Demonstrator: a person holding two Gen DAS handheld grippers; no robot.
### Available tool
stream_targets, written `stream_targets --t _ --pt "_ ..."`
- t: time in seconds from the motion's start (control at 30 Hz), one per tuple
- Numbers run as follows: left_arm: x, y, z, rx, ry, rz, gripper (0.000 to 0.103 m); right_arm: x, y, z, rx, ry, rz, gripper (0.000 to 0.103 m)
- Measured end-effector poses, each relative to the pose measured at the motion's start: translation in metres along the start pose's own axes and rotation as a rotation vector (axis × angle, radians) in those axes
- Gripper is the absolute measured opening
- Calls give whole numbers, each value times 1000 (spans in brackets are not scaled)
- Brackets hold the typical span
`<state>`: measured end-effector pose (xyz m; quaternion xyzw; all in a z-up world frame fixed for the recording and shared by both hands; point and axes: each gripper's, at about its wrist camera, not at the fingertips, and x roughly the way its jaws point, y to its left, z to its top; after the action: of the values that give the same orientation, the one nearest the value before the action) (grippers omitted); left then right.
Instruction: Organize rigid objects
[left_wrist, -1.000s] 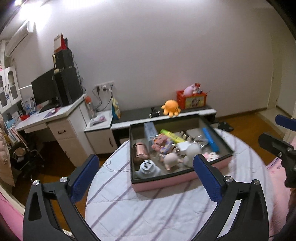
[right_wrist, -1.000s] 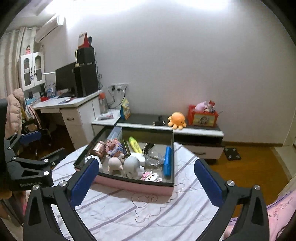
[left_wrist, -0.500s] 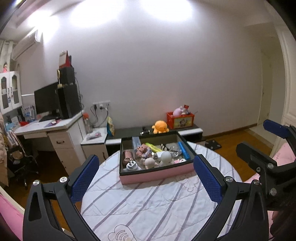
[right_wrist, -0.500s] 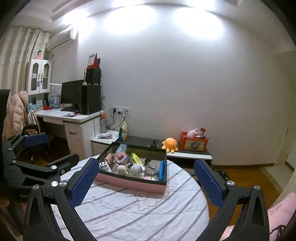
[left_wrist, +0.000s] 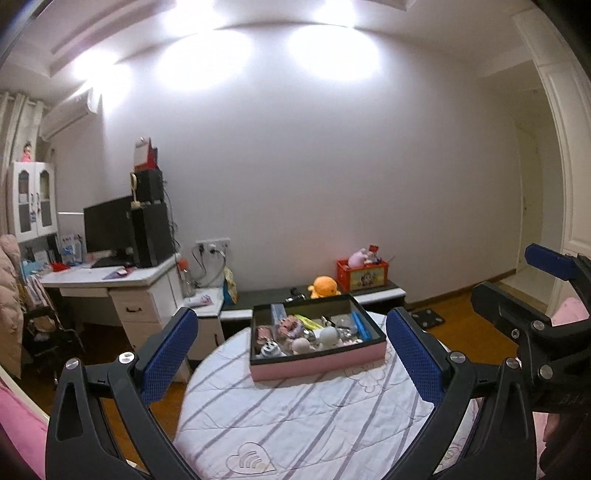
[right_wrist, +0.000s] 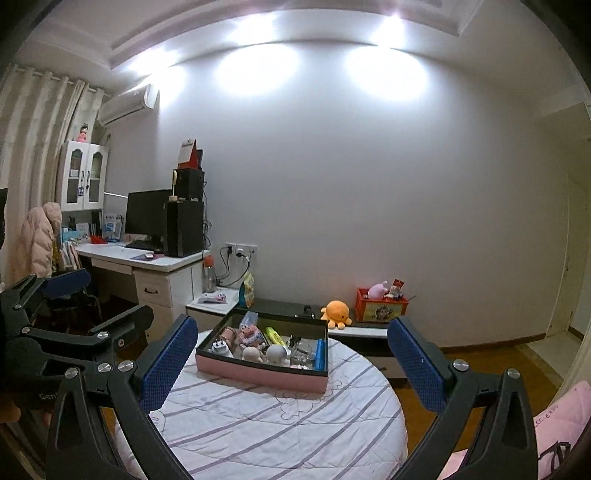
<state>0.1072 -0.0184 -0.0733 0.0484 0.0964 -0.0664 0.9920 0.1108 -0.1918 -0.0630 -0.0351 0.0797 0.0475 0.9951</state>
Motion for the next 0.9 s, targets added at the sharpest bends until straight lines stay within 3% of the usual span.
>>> stream_targets --t 0.43,0.9 --pt "-50 9 13 9 -137 103 103 -35 19 15 -12 -73 21 103" --pt "-62 9 19 1 -199 109 103 -50 24 22 -15 -127 15 103"
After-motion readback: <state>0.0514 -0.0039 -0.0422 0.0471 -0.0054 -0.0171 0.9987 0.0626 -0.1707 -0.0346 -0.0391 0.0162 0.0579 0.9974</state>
